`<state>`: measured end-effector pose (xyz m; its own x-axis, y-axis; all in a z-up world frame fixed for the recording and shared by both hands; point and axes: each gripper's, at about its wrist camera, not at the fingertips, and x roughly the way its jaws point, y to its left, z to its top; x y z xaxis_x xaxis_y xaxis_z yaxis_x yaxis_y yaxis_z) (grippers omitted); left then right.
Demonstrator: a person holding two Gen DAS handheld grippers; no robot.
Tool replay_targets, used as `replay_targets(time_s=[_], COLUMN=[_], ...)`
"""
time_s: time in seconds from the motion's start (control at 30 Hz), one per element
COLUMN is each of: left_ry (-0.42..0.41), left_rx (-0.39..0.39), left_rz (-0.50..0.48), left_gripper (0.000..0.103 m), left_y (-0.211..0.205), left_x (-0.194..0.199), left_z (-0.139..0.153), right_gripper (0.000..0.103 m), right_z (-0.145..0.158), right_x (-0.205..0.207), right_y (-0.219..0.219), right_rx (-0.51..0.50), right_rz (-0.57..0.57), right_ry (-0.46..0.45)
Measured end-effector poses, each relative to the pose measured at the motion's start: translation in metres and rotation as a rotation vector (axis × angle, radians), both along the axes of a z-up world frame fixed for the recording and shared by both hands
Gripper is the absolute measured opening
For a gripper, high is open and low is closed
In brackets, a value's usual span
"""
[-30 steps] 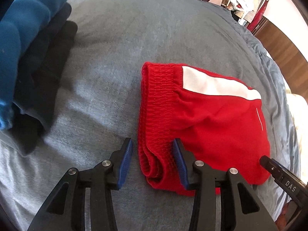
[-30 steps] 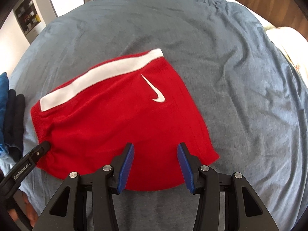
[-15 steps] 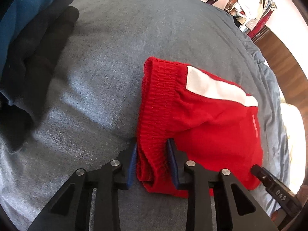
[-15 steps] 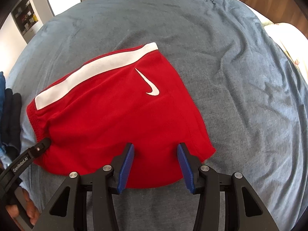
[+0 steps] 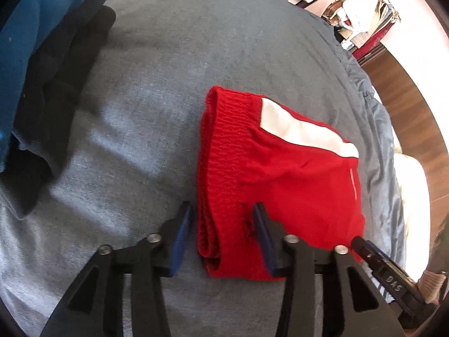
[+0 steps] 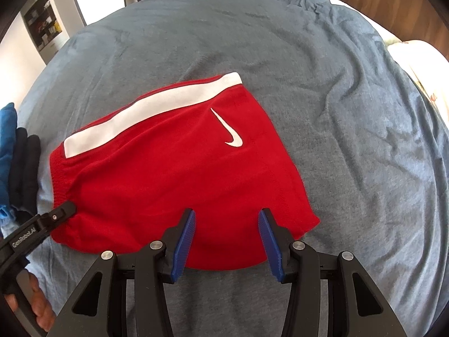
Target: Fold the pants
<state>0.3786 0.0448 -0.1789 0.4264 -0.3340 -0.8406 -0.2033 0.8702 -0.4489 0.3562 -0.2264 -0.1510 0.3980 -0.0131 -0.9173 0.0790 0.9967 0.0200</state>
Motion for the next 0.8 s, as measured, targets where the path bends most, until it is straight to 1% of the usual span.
replay_targets(time_s=[0.13,0.3,0.33,0.43,0.47,0.6,0.67,0.8], left_ry=[0.001,-0.002,-0.002,0.003,0.004,-0.014,-0.029,-0.064], left_rx=[0.009,0.067,0.073,0.068,0.06,0.06,0.07,0.149], left_rz=[0.006,0.0,-0.002,-0.004,-0.005,-0.01,-0.018,-0.051], left_gripper=[0.048,0.046,0.039,0.031,0.03,0.019,0.017,0.016], left_y=[-0.005,-0.015,-0.017,-0.016,-0.014,-0.014,-0.018,-0.033], left_x=[0.003,0.004,0.006,0.006,0.006,0.004,0.003,0.005], left_z=[-0.005,-0.011,-0.011,-0.01,-0.008,0.006,0.017,0.041], right_gripper=[0.048,0.048,0.048,0.048,0.048,0.048,0.048,0.048], right_z=[-0.006,-0.017,-0.018,-0.019,-0.019,-0.02,-0.02,-0.02], right_x=[0.0,-0.002,-0.002,-0.002,-0.002,-0.002,-0.001,-0.005], right_y=[-0.002,-0.01,-0.011,-0.011,-0.011,-0.01,-0.009,-0.012], right_rx=[-0.016,-0.012,-0.01,-0.012,-0.014,-0.015,-0.013,0.0], right_rz=[-0.009,-0.034,-0.035,-0.031,-0.03,-0.028,-0.026,-0.029], right_ry=[0.016,0.054,0.056,0.056,0.057,0.053,0.051,0.045])
